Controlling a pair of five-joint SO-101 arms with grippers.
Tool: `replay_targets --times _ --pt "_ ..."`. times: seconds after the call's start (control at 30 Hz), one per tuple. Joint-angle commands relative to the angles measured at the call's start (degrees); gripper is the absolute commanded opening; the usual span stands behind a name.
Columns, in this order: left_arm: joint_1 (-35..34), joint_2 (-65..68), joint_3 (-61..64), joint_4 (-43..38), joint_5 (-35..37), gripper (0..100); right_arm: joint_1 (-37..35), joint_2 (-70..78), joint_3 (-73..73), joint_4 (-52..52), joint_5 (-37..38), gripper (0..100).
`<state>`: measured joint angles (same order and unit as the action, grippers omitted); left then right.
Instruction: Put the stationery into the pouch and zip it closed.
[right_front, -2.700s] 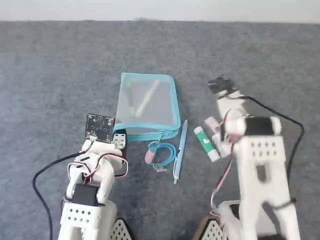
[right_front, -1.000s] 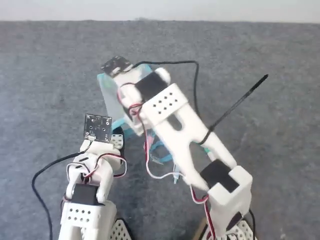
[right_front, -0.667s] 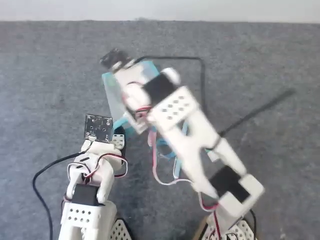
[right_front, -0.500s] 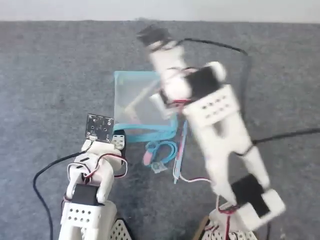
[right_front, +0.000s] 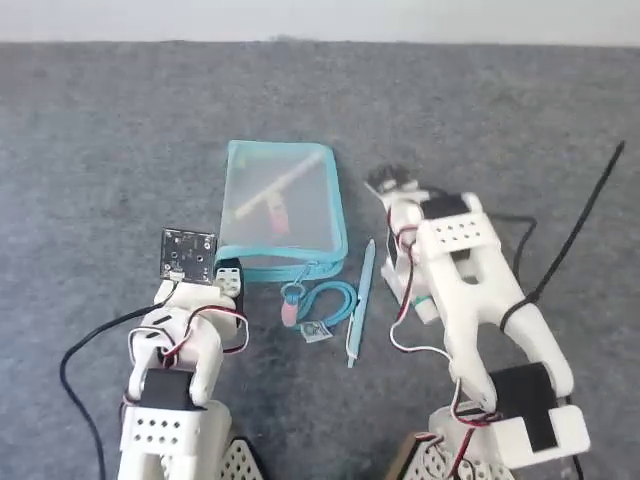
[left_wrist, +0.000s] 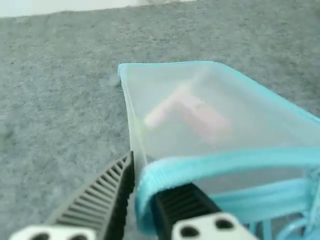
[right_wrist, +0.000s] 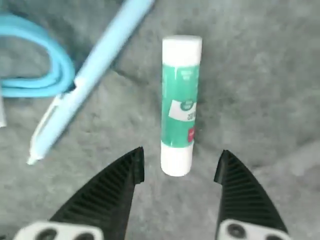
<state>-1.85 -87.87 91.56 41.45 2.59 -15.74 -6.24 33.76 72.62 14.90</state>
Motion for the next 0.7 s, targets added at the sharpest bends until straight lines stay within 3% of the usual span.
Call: replay_targets --times 0.0,0.3,0.53,0.67 --pt "0.1 0.4 -2.5 -1.6 -0.2 1 0.6 -2.3 2.7 -4.3 0.9 22.1" --pt "0.0 0.4 -2.5 -1.4 -0.2 1 3.6 3.3 6.0 -10.0 1.0 21.8" --pt "0.0 0.4 -2.5 -1.4 -0.3 1 3.9 4.9 6.0 -10.0 1.0 6.0" --pt "0.0 0.4 -2.5 -1.4 -0.3 1 3.9 4.5 5.5 -9.4 1.0 1.7"
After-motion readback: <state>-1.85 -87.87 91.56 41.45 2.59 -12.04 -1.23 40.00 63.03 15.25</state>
